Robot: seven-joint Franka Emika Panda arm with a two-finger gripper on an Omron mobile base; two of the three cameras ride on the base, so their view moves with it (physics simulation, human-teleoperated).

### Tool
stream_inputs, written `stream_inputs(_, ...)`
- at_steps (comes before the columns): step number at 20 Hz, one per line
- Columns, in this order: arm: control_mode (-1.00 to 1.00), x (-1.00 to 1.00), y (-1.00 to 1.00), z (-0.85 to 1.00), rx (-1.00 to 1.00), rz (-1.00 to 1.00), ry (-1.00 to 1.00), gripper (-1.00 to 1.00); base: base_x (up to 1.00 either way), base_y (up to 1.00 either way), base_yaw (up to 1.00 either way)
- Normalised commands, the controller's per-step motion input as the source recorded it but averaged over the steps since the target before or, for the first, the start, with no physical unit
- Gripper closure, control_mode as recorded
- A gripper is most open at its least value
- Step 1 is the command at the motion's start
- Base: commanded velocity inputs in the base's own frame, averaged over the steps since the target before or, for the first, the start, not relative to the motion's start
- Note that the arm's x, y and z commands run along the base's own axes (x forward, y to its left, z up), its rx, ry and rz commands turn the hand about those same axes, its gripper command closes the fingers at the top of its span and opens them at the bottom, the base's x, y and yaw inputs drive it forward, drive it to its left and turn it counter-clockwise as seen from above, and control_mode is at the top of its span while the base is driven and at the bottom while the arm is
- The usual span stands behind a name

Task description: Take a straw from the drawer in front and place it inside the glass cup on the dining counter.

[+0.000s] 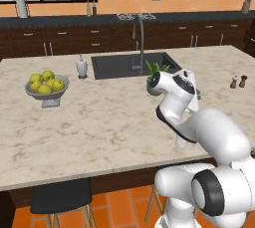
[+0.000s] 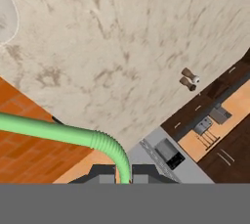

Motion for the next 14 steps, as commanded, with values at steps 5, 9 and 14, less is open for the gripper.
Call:
stream_inputs(5,-1.0,0.03,0.0,-0.16,-0.03,0.0,0.0,1.0,0.0,0.0,0.0)
stream_inputs(9,-1.0,0.2,0.0,-0.1,-0.05,0.0,-0.02,1.0,0.0,0.0,0.0)
stream_inputs(14,-1.0,0.29,0.0,-0.04,-0.04,0.0,-0.01,1.0,0.0,0.0,0.0)
